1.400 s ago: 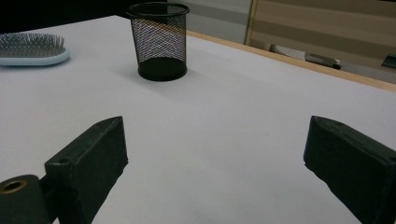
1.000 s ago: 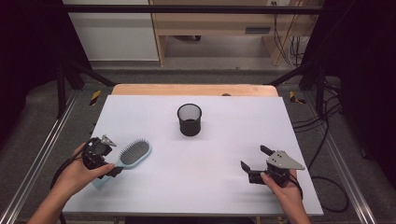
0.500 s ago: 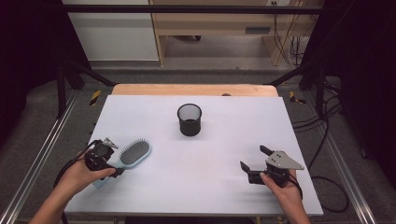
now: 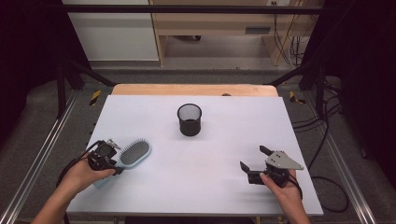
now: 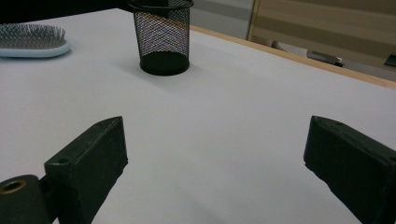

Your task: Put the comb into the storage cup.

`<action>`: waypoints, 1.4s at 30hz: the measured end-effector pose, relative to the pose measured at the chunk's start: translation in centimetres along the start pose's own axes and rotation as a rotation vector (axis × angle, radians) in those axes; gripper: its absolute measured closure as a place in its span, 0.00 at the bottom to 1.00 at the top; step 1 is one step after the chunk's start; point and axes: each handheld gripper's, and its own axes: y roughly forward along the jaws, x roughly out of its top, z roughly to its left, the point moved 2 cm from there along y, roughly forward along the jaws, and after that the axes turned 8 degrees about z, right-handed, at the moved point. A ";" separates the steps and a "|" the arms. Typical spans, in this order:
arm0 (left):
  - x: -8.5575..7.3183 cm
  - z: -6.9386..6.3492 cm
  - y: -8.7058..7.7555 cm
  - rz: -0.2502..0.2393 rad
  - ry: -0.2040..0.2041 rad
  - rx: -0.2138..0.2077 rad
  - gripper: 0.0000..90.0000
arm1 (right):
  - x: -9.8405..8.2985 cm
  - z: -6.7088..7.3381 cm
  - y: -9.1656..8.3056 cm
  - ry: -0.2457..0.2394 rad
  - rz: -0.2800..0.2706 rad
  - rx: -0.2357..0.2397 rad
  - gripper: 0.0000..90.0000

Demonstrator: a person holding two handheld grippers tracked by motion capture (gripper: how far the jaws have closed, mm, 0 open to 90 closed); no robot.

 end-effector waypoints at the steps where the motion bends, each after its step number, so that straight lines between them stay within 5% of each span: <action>1: 0.0 0.0 0.0 0.000 -0.001 -0.002 0.61 | 0.0 0.0 0.0 0.000 0.000 0.000 0.07; 19: 0.1 0.1 0.6 0.004 0.049 0.009 0.76 | 0.0 0.0 0.0 -0.002 0.001 0.000 0.07; 24: -0.2 -0.2 0.5 -0.036 0.051 0.054 0.77 | 0.0 0.1 0.1 -0.003 0.003 0.001 0.07; 33: 0.2 -0.7 -1.3 -0.245 0.035 0.103 0.77 | 0.0 0.2 0.3 -0.008 0.010 0.003 0.07; 34: 0.6 -1.0 -1.6 -0.298 0.043 0.116 0.77 | 0.0 0.3 0.3 -0.009 0.010 0.004 0.07; 42: 3.3 -2.1 -1.8 -0.443 0.029 0.138 0.77 | -0.1 0.4 0.4 -0.015 0.016 0.006 0.07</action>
